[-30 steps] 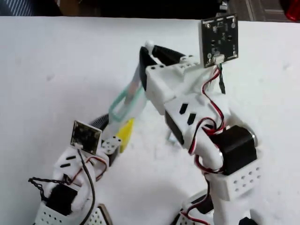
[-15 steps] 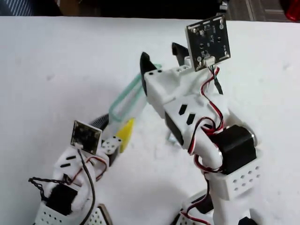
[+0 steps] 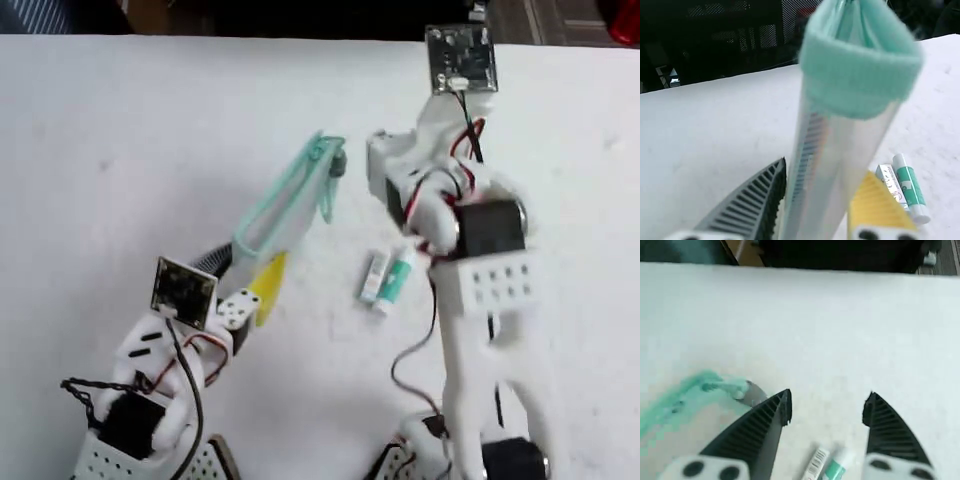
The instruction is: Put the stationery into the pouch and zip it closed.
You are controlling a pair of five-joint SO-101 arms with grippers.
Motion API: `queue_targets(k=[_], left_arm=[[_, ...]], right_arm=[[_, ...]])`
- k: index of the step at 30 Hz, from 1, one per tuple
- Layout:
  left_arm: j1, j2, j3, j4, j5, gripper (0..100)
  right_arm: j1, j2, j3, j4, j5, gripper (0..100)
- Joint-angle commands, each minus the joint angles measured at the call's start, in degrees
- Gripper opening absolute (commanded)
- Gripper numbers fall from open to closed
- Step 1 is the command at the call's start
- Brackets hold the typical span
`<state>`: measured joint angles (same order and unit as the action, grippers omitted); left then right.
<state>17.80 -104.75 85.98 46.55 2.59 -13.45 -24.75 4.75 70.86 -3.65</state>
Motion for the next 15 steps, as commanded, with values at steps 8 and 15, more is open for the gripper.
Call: queue_targets(k=[8,15], left_arm=[[0.7,-0.1,0.0,-0.4,-0.6,20],[0.7,-0.1,0.0,-0.4,-0.7,20]], right_arm=[[2.6,13.5,16.1,-10.4,0.2,9.1],[2.6,19.7,17.5,-11.9,0.3,17.5]])
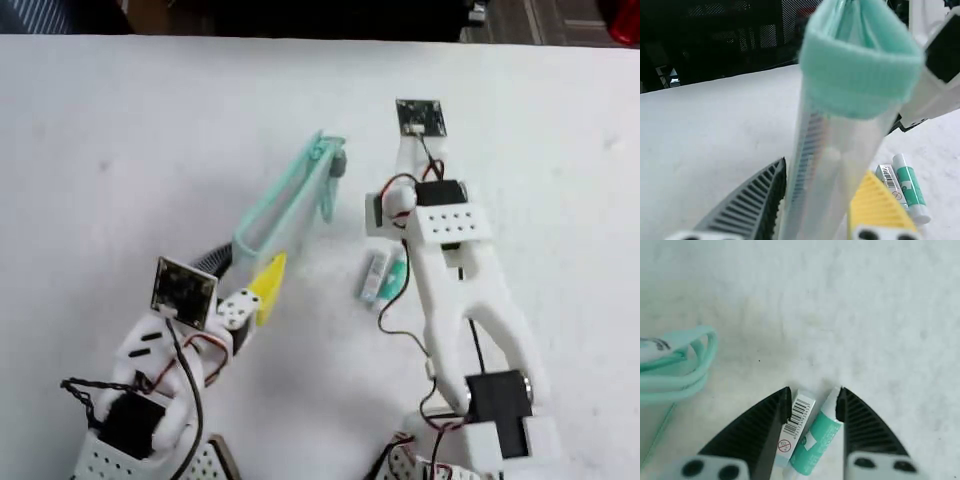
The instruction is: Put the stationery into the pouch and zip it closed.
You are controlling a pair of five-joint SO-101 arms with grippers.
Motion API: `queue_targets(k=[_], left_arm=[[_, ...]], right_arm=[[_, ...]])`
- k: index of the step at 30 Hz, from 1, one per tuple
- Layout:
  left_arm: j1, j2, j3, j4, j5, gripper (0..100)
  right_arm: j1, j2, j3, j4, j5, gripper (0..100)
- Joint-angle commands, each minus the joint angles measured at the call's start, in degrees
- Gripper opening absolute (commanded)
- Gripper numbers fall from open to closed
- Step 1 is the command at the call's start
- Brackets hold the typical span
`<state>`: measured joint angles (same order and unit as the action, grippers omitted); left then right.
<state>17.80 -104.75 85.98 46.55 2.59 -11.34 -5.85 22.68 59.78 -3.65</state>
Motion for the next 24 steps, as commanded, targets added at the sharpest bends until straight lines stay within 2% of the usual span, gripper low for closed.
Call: queue_targets(k=[1,4,10,20,24], left_arm=[[0.7,-0.1,0.0,-0.4,-0.7,20],[0.7,-0.1,0.0,-0.4,-0.7,20],[0.7,-0.1,0.0,-0.4,-0.7,20],[0.7,-0.1,0.0,-0.4,-0.7,20],[0.7,-0.1,0.0,-0.4,-0.7,20]], right_arm=[[0.5,1.7,-0.5,-0.8,0.2,18.7],[0.5,3.9,-0.7,-1.1,0.1,20.5],[3.3,10.2,-0.3,-6.4,-8.5,20.7],[3.5,13.5,-0.3,-7.7,-9.2,20.4],[3.5,13.6,0.1,-7.3,-12.0,20.4]])
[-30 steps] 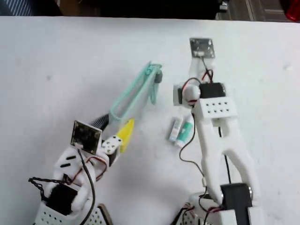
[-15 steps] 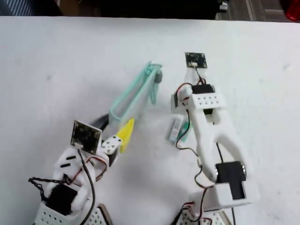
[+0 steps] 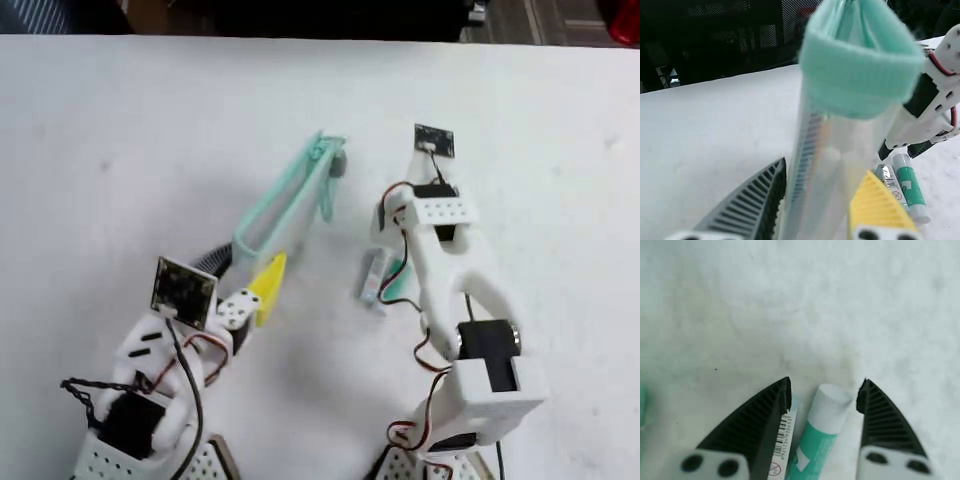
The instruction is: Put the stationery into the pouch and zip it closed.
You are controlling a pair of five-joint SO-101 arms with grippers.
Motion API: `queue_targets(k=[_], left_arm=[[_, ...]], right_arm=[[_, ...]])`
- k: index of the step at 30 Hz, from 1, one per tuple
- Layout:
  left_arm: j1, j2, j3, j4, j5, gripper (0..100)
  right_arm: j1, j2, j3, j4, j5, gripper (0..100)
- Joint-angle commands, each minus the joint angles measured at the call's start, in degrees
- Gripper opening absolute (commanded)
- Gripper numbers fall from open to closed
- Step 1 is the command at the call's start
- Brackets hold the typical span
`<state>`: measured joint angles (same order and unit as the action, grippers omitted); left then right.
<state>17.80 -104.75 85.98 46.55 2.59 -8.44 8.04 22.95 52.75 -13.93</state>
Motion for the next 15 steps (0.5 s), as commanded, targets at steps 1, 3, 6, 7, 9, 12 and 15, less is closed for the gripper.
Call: queue_targets(k=[1,3,6,7,9,12,15], left_arm=[[0.7,-0.1,0.0,-0.4,-0.7,20],[0.7,-0.1,0.0,-0.4,-0.7,20],[0.7,-0.1,0.0,-0.4,-0.7,20],[0.7,-0.1,0.0,-0.4,-0.7,20],[0.7,-0.1,0.0,-0.4,-0.7,20],[0.7,-0.1,0.0,-0.4,-0.7,20],[0.7,-0.1,0.0,-0.4,-0.7,20]], right_arm=[[0.6,-0.3,0.4,-0.3,-1.8,20.4],[0.2,-0.3,0.9,-0.3,-1.8,20.4],[0.3,-0.3,1.0,-0.3,-1.8,20.2],[0.4,-0.3,1.0,-0.3,-1.8,19.0],[0.5,-0.3,1.0,-0.3,-1.8,15.0],[0.5,-0.3,1.0,-0.5,-1.6,8.4],[0.4,-0.2,1.1,-0.7,-1.6,7.0]])
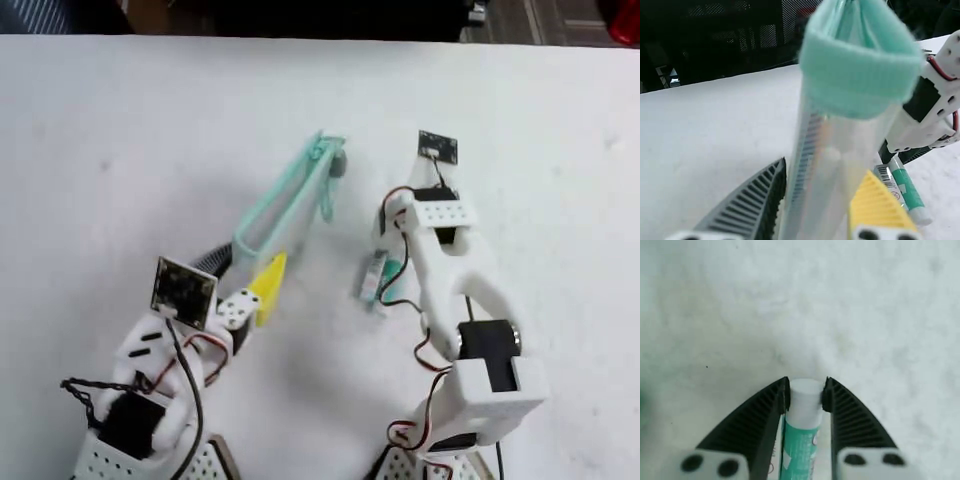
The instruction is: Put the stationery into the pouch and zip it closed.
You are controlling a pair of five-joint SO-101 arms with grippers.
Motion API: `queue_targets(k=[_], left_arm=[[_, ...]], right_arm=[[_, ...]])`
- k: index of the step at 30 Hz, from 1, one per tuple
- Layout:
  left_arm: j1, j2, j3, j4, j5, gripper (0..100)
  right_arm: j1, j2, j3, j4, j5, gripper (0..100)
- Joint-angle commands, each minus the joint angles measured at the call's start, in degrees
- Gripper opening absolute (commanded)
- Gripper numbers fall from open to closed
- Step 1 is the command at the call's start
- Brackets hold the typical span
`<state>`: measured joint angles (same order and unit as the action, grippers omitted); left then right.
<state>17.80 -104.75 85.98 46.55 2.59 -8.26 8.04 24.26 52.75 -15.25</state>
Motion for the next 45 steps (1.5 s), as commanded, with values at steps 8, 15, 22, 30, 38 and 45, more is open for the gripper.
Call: queue_targets(k=[8,15,22,30,38,45], left_arm=[[0.7,-0.1,0.0,-0.3,-0.7,20],[0.7,-0.1,0.0,-0.3,-0.7,20],[0.7,-0.1,0.0,-0.3,-0.7,20],[0.7,-0.1,0.0,0.1,-0.1,20],[0.7,-0.1,0.0,0.1,4.9,21],[0.7,-0.1,0.0,-0.1,2.2,21]], right_arm=[[-0.6,5.5,-5.0,2.4,-0.2,12.3],[-1.5,9.1,-9.6,6.9,-0.2,7.3],[-1.1,8.9,-9.7,6.7,-0.2,1.6],[5.8,0.7,-9.6,6.8,-0.2,1.5],[7.2,-14.7,-9.7,6.7,-0.2,1.5],[2.9,-39.8,-11.7,5.8,-0.3,1.5]])
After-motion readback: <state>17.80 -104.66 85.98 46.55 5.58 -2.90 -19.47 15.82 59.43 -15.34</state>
